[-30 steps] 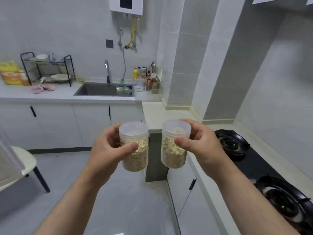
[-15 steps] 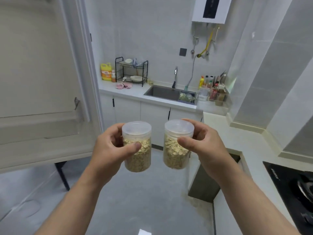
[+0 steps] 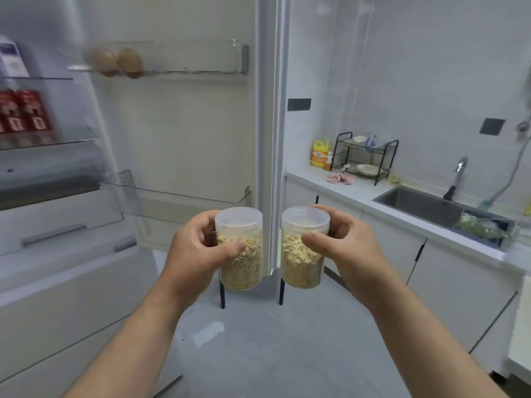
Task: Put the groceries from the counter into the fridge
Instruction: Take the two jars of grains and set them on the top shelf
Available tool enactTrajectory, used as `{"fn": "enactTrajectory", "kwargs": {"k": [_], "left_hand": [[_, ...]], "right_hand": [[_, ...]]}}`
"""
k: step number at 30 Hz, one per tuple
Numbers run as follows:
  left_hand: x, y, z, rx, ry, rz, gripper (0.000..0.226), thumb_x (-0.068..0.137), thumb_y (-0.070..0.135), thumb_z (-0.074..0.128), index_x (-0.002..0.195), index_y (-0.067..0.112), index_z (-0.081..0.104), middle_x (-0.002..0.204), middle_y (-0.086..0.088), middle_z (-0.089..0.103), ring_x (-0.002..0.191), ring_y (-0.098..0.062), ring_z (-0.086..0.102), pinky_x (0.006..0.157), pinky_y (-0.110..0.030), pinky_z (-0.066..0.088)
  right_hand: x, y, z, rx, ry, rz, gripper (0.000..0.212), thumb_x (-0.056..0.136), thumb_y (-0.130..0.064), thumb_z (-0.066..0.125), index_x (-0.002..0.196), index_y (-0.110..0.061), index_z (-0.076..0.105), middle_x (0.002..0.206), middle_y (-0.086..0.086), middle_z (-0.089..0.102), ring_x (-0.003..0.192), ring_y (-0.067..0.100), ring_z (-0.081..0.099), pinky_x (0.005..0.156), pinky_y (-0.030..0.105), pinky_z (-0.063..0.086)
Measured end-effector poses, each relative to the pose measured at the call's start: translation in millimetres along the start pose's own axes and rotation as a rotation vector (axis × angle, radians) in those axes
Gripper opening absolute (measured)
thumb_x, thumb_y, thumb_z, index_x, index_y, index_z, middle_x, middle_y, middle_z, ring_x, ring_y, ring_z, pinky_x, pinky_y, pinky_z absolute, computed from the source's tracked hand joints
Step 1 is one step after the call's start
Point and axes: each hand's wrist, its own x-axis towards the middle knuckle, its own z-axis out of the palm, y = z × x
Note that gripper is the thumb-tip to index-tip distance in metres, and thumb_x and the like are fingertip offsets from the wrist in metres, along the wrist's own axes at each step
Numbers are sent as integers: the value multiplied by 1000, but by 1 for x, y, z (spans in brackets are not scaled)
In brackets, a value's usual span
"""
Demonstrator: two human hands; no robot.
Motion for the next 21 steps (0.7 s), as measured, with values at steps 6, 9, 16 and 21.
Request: {"fn": "enactTrajectory", "kwargs": {"k": [6, 9, 16, 21], "left_hand": [[-24, 21, -15, 67, 199, 28, 67, 46, 32, 78, 107, 9, 66, 86, -4, 74, 79, -13, 69, 62, -21, 53], [-36, 33, -31, 113, 310, 38, 66, 46, 34, 78, 107, 10, 67, 88, -5, 74, 80, -15, 69, 64, -23, 53], [-53, 71, -79, 220, 515, 82, 63, 44, 32, 78, 104, 14, 68, 90, -5, 75, 82, -14, 70, 66, -21, 54], [-47, 103, -129, 317, 609, 144, 58, 48, 32, 79, 103, 16, 69, 95, -3, 75, 87, -14, 70, 68, -20, 54]], "right_hand": [[23, -4, 12, 46, -165, -18, 49, 66, -21, 77, 114, -19, 68, 103, 1, 76, 100, 18, 71, 84, 31, 55], [33, -11, 29, 68, -263, -38, 38, 68, -17, 79, 105, -20, 71, 98, 0, 77, 95, 14, 72, 77, 22, 55], [59, -31, 97, 113, -429, -89, 28, 81, -3, 76, 100, -23, 70, 93, -2, 77, 89, 9, 72, 71, 17, 53], [83, -59, 157, 140, -476, -155, 31, 70, -20, 82, 100, -20, 73, 92, 0, 77, 88, 12, 73, 73, 21, 53]]}}
